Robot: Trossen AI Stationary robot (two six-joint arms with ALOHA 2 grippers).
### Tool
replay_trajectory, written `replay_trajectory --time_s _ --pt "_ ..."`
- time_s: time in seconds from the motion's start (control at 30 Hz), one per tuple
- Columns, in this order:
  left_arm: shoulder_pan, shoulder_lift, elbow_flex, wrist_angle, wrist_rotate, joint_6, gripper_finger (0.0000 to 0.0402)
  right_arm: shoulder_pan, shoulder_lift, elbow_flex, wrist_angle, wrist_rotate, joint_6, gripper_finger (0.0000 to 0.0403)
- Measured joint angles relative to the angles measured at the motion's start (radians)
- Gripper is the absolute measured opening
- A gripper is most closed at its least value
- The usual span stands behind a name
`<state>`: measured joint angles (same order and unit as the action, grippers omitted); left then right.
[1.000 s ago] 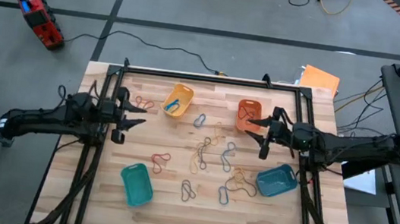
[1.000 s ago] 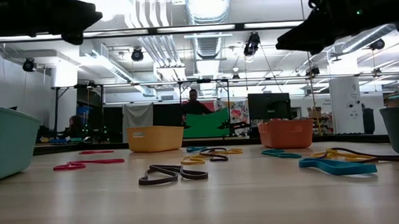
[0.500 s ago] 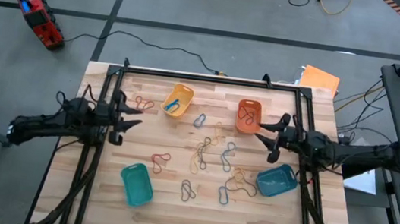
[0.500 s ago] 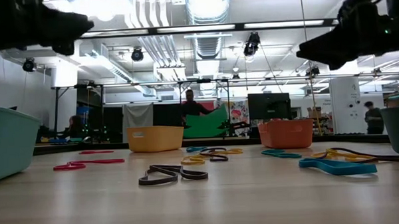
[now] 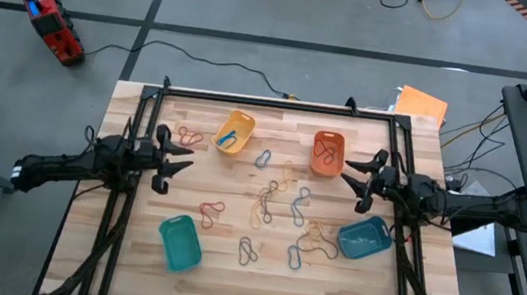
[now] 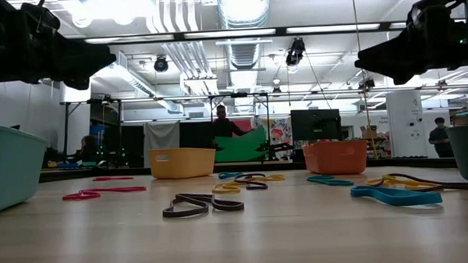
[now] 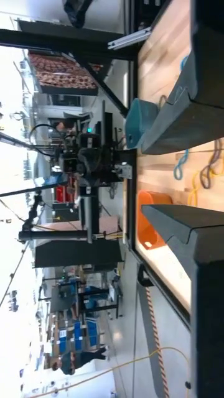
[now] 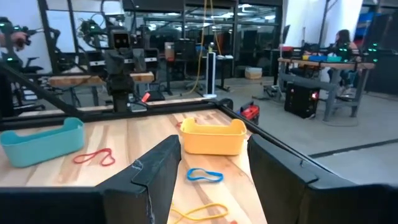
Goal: Sort rubber bands into baskets
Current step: Put the red rubber band into the orange bin
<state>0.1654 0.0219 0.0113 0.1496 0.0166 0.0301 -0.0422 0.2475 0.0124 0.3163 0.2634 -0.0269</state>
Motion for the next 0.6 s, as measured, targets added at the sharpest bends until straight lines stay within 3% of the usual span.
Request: replay_trajectory --time_s 0.6 --pt "0.0 0.016 0.0 0.003 0.0 0.001 0.0125 0.0 0.011 -0.001 -0.005 0.0 0.0 0.0182"
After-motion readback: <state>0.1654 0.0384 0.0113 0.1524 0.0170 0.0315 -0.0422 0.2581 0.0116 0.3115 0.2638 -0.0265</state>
